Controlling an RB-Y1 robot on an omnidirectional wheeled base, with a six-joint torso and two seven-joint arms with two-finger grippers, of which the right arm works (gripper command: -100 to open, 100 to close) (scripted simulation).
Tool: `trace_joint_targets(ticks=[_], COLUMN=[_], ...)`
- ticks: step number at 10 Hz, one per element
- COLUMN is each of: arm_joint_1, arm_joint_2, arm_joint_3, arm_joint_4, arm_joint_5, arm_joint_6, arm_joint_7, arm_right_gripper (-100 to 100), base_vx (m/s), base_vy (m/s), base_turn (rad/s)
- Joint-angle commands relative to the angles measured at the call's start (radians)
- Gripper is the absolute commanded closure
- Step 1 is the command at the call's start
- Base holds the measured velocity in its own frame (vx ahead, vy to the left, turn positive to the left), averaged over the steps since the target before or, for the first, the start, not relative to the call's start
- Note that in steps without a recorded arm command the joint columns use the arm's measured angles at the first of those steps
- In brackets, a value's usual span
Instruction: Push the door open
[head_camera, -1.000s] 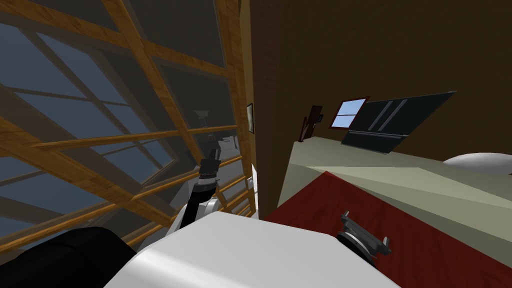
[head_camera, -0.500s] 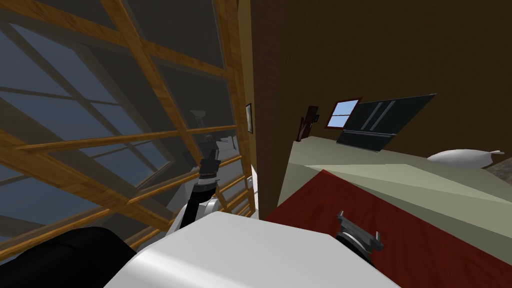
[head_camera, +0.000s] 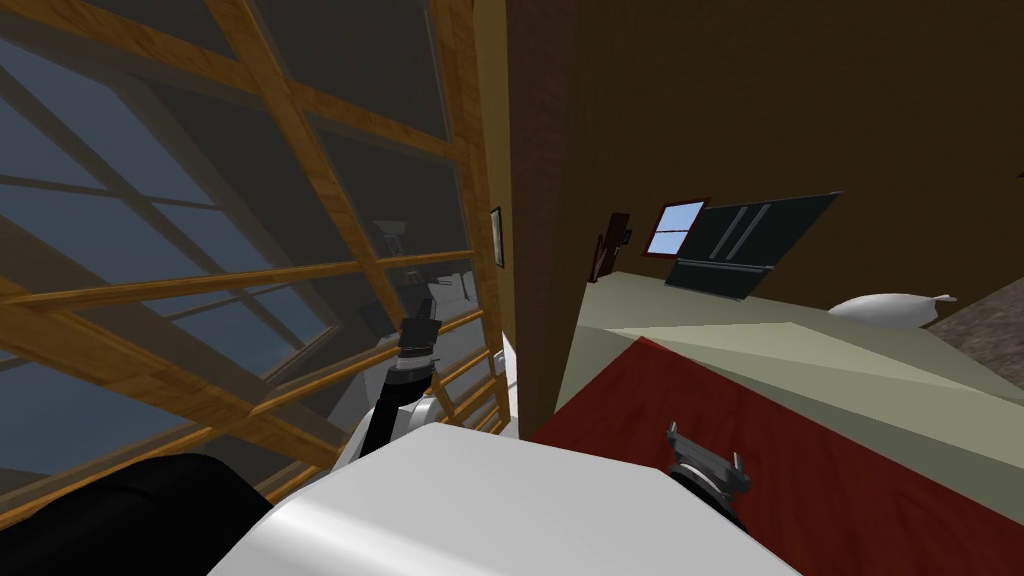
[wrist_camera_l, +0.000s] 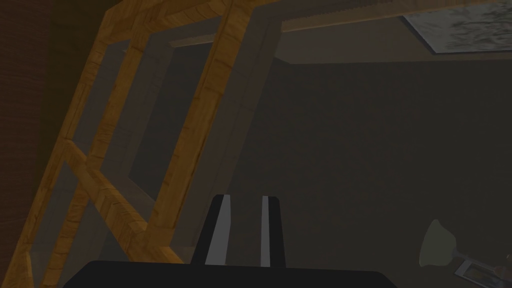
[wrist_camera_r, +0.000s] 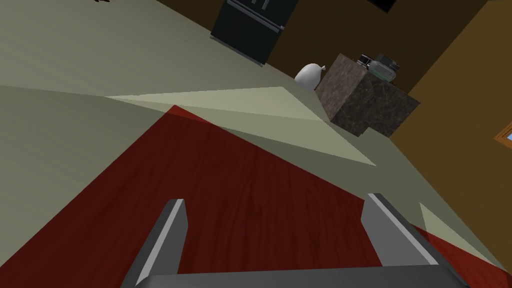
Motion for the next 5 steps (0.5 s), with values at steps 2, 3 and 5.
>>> trace_joint_targets(ticks=[2,3,5], arm_joint_1=[-0.003,-0.003,-0.003], arm_joint_2=[0.001,0.001,0.001], arm_joint_3=[-0.002,-0.002,-0.002], arm_joint_4=[0.012,0.012,0.012], arm_joint_5=[0.022,0.022,0.022], arm_joint_6=[0.019,0.019,0.019], arm_joint_7=[0.020,0.020,0.020], arm_right_gripper=[-100,-100,-100], base_vx=[0.000,0.000,0.000], base_vy=[0.015,0.013,0.006], base_turn=[0.011,-0.038,-0.012])
